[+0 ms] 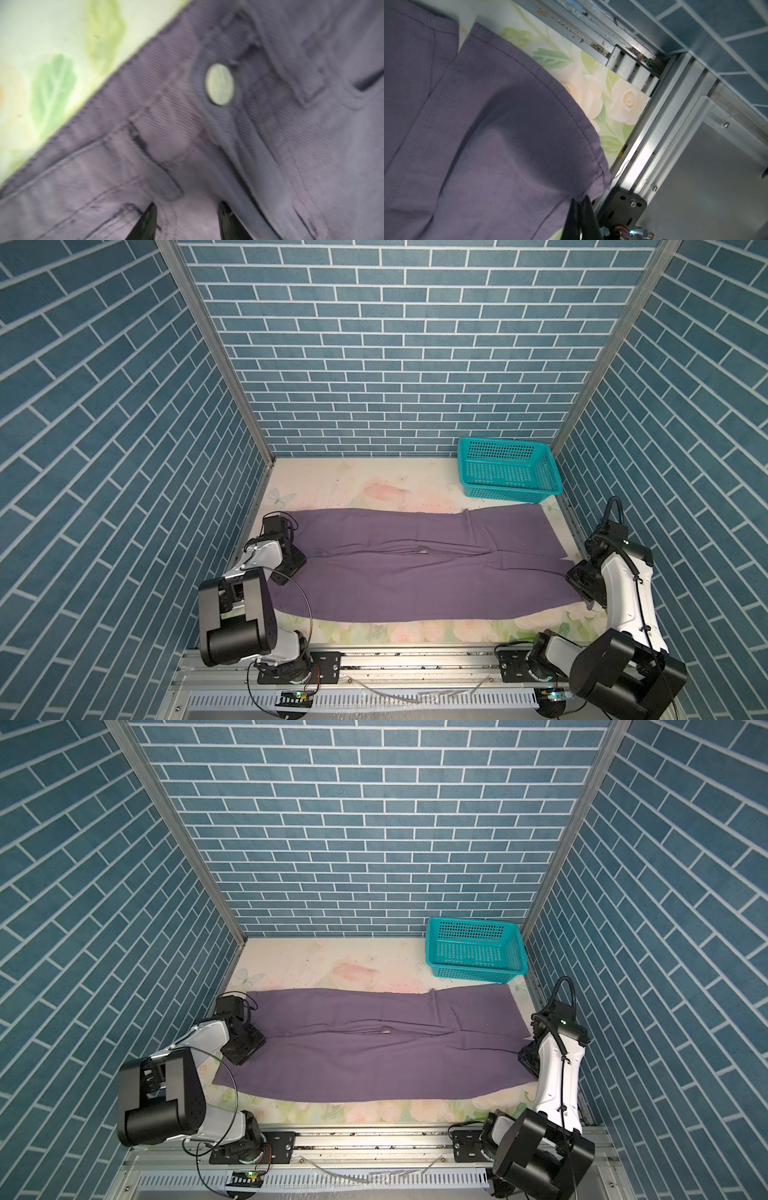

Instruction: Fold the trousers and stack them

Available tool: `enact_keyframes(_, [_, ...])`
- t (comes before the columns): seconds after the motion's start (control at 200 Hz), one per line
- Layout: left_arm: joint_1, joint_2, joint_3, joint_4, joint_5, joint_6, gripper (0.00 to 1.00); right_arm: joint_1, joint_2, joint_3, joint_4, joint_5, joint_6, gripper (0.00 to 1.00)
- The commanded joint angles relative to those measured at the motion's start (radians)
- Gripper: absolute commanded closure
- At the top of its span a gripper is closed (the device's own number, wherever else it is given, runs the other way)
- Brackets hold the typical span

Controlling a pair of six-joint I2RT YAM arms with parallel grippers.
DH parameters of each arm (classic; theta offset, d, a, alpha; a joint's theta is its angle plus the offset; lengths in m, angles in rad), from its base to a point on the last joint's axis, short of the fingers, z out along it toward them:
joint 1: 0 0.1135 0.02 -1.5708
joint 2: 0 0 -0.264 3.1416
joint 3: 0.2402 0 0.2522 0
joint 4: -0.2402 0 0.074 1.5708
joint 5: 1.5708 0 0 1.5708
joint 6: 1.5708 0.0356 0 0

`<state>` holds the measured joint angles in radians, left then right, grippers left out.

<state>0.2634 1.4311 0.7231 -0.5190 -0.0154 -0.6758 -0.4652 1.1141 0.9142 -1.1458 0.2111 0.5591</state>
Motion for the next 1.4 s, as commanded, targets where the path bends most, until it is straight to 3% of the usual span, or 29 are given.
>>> enact_keyframes(0.0, [0.054, -0.064, -0.017, -0.045, -0.041, -0.025, 0.5, -0.021, 0.004, -0.028, -0.002, -0.048, -0.007, 0.87])
enact_keyframes(0.05, [0.067, -0.092, -0.017, -0.055, -0.05, -0.034, 0.5, -0.021, 0.006, -0.032, 0.008, -0.05, -0.001, 0.67])
enact_keyframes(0.095, [0.071, -0.117, -0.014, -0.073, -0.07, -0.046, 0.5, -0.023, 0.009, -0.03, 0.016, -0.048, 0.006, 0.56])
enact_keyframes(0.265, [0.093, -0.23, 0.004, -0.134, -0.103, -0.091, 0.46, -0.027, -0.003, 0.001, 0.098, -0.076, 0.029, 0.44])
enact_keyframes(0.335, [0.093, -0.266, 0.028, -0.154, -0.084, -0.086, 0.43, -0.025, -0.009, -0.009, 0.159, -0.113, 0.037, 0.51])
enact_keyframes(0.435, [0.094, -0.281, 0.059, -0.192, -0.03, -0.062, 0.36, 0.003, -0.001, -0.054, 0.249, -0.18, 0.061, 0.72])
enact_keyframes(0.565, [0.093, -0.291, 0.035, -0.215, 0.04, -0.047, 0.31, 0.075, 0.035, -0.127, 0.396, -0.165, 0.094, 1.0])
enact_keyframes(0.845, [0.094, -0.367, -0.111, -0.219, 0.048, -0.09, 0.31, 0.292, 0.243, -0.137, 0.638, -0.175, 0.071, 1.0])
enact_keyframes(1.02, [0.093, -0.382, -0.172, -0.236, 0.031, -0.093, 0.2, 0.499, 0.326, -0.146, 0.731, -0.133, 0.049, 1.0])
enact_keyframes(1.185, [0.093, -0.327, -0.2, -0.193, 0.01, -0.094, 0.17, 0.647, 0.369, -0.2, 0.773, -0.117, 0.071, 1.0])
enact_keyframes(1.395, [0.154, -0.221, -0.217, -0.101, 0.046, -0.097, 0.18, 0.727, 0.334, -0.263, 0.735, -0.082, 0.105, 1.0])
